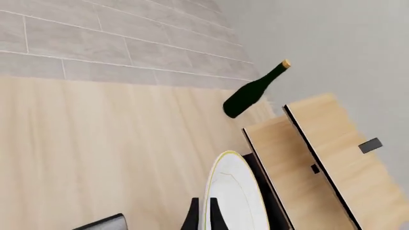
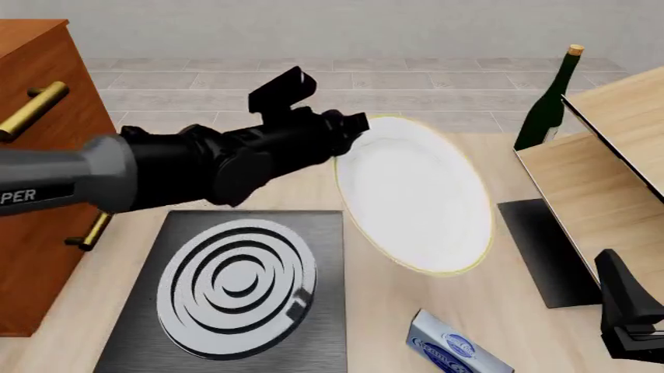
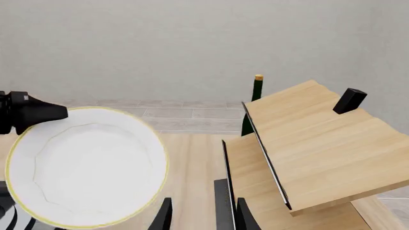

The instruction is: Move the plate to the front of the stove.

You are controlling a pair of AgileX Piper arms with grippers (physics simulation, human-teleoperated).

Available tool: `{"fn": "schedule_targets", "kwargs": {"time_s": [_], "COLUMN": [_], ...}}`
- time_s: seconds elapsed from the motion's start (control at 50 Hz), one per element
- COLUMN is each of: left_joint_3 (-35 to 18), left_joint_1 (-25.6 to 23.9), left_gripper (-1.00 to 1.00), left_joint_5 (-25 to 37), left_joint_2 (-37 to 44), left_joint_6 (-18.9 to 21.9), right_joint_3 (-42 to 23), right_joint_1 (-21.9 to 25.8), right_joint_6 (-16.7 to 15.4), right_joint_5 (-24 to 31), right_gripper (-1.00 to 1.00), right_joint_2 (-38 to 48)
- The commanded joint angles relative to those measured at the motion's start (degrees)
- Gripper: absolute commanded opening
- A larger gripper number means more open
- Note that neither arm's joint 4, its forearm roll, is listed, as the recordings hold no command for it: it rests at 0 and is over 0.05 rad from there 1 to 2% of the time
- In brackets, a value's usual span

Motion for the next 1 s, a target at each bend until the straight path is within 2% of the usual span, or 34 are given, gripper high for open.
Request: {"fn": "schedule_targets", "kwargs": {"time_s": [0.02, 0.3, 0.48, 0.52, 0.6, 0.76, 0.78, 0.82, 1.0], "left_joint_3": [1.8, 3.6, 4.4, 4.6, 4.9, 6.4, 6.7, 6.5, 5.9], "left_joint_1": [2.4, 10.8, 20.2, 22.1, 25.1, 32.5, 33.4, 34.2, 36.3], "left_gripper": [-1.00, -1.00, -1.00, -1.00, -1.00, -1.00, -1.00, -1.00, -1.00], "left_joint_5": [0.4, -0.6, -2.4, -2.8, -3.8, -7.2, -8.1, -8.4, -12.1], "left_joint_2": [-7.2, -14.1, -14.6, -13.3, -13.1, -10.1, -9.1, -8.6, -1.9], "left_joint_6": [1.3, 3.6, 4.8, 3.4, 3.3, -0.3, -1.7, -1.4, -5.4], "right_joint_3": [0.0, 0.0, 0.0, 0.0, 0.0, 0.0, 0.0, 0.0, 0.0], "right_joint_1": [0.0, 0.0, 0.0, 0.0, 0.0, 0.0, 0.0, 0.0, 0.0], "right_joint_6": [0.0, 0.0, 0.0, 0.0, 0.0, 0.0, 0.0, 0.0, 0.0], "right_joint_5": [0.0, 0.0, 0.0, 0.0, 0.0, 0.0, 0.0, 0.0, 0.0], "right_gripper": [1.00, 1.00, 1.00, 1.00, 1.00, 1.00, 1.00, 1.00, 1.00], "right_joint_2": [0.0, 0.0, 0.0, 0.0, 0.0, 0.0, 0.0, 0.0, 0.0]}}
